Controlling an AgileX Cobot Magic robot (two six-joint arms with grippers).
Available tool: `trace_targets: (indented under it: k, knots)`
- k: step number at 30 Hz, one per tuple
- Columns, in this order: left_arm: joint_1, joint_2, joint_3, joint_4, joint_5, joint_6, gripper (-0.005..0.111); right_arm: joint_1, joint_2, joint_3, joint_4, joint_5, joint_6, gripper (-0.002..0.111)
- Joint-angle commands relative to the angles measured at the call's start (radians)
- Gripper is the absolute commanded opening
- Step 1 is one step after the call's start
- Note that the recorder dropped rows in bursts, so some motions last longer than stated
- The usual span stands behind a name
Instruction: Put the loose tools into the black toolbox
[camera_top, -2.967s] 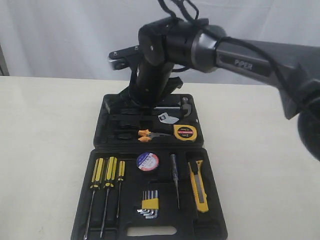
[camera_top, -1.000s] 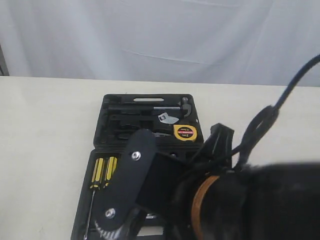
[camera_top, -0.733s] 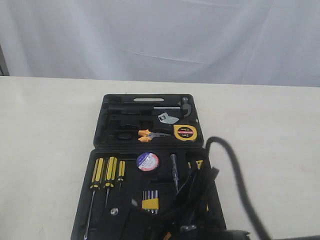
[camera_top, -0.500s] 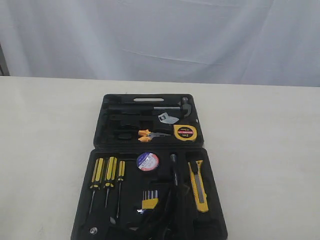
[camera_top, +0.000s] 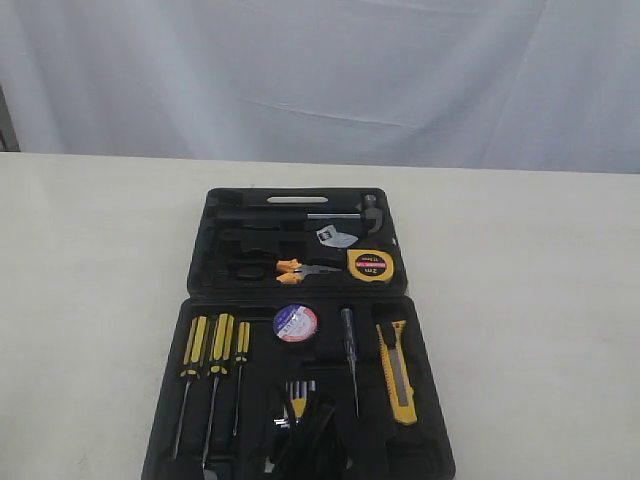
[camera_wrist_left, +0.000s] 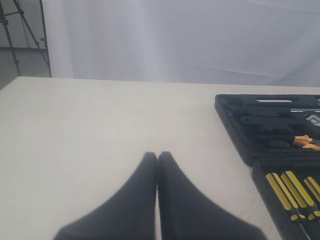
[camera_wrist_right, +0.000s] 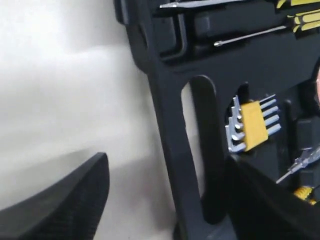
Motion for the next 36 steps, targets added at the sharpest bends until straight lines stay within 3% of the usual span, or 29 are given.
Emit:
trace_targets:
  k: [1, 17, 25, 29, 36]
  knots:
    - [-0.002, -0.003, 0.002, -0.002, 0.0, -0.001, 0.0, 0.004, 0.042, 0.003, -0.07, 0.0, 0.059, 0.063]
    - [-0.002, -0.003, 0.002, -0.002, 0.0, -0.001, 0.0, -0.08, 0.123, 0.003, -0.165, -0.064, 0.134, 0.062]
    - [-0.002, -0.003, 0.002, -0.002, 0.0, -0.001, 0.0, -0.122, 0.123, 0.003, -0.217, -0.146, 0.14, 0.024]
    - [-0.002, -0.003, 0.002, -0.002, 0.0, -0.001, 0.0, -0.124, 0.123, 0.003, -0.217, -0.163, 0.14, 0.0]
    - [-0.002, -0.003, 0.002, -0.002, 0.0, -0.001, 0.0, -0.121, 0.119, 0.003, -0.208, -0.144, 0.129, 0.0]
